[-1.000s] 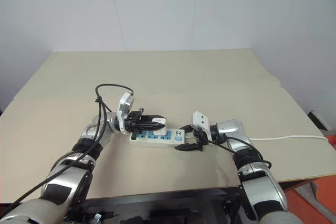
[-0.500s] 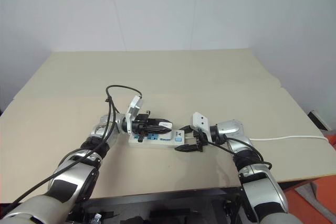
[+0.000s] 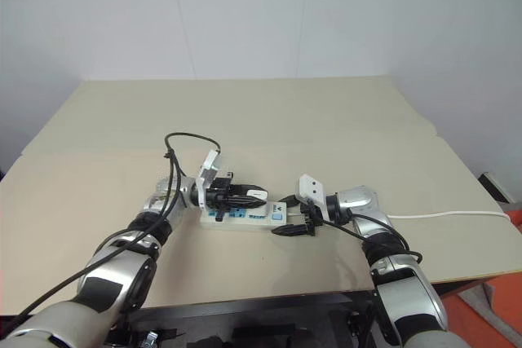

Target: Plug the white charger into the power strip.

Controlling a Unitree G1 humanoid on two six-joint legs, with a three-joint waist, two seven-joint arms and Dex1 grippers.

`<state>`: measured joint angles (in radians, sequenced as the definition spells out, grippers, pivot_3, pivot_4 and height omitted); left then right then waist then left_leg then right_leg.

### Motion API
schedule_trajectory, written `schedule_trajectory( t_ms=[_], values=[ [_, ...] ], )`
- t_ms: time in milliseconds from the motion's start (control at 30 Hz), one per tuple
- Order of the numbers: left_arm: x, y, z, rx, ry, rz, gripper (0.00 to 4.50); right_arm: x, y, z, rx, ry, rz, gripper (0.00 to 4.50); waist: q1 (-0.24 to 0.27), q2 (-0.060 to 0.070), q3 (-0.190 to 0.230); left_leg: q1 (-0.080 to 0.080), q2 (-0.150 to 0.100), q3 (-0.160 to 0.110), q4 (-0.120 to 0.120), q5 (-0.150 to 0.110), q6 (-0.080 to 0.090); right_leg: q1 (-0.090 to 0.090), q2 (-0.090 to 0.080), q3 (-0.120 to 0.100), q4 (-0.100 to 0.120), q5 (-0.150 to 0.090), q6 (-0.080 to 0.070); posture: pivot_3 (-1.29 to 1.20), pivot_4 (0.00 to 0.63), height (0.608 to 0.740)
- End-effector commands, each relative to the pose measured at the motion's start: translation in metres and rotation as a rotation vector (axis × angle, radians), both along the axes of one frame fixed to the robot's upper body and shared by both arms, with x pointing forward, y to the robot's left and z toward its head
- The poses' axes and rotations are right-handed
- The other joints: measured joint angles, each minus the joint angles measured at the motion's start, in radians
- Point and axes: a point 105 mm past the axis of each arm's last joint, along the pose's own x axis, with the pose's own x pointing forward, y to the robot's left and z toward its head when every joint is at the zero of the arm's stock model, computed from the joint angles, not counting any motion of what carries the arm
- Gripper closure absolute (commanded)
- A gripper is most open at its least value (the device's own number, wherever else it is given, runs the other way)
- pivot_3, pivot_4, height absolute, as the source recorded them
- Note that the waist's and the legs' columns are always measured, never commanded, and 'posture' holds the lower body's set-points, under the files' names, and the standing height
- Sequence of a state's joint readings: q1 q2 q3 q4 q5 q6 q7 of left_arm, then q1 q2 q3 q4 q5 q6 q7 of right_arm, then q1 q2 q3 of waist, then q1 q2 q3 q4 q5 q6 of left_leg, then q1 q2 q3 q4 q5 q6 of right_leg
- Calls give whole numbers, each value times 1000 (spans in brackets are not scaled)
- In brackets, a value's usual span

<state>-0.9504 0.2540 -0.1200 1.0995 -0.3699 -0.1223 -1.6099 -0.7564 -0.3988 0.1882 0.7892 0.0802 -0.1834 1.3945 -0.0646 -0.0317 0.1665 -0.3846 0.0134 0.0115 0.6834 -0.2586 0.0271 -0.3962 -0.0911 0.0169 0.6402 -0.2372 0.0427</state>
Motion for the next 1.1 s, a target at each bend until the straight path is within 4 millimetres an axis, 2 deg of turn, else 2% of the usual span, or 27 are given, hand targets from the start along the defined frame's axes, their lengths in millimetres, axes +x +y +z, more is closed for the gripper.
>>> schedule_trajectory(
  t_ms=[33, 367, 767, 1100],
  values=[
    [2, 0, 5, 5, -37, -2, 3474, -18, 4, -32, -77, 121, 53, 1085, 0, 0, 0, 0, 0, 0, 0, 0, 0, 0, 0, 0, 0, 0, 0, 0, 150, 740],
    [2, 3, 3, 1, -42, 9, 3474, -18, 4, -32, -76, 121, 55, 1085, 0, 0, 0, 0, 0, 0, 0, 0, 0, 0, 0, 0, 0, 0, 0, 0, 150, 740],
    [-6, 17, -22, 50, -82, 40, 3474, -19, 4, -30, -59, 118, 63, 1085, -1, 0, 0, 1, 1, 0, 0, 0, 0, 0, 0, 0, 0, 0, 0, 0, 150, 740],
    [-7, 18, -26, 47, -86, 50, 3474, -20, 4, -28, -49, 107, 67, 1085, 0, 0, 0, 1, 1, 0, 0, 0, 0, 1, 0, 0, 0, 0, 0, 0, 150, 740]
  ],
)
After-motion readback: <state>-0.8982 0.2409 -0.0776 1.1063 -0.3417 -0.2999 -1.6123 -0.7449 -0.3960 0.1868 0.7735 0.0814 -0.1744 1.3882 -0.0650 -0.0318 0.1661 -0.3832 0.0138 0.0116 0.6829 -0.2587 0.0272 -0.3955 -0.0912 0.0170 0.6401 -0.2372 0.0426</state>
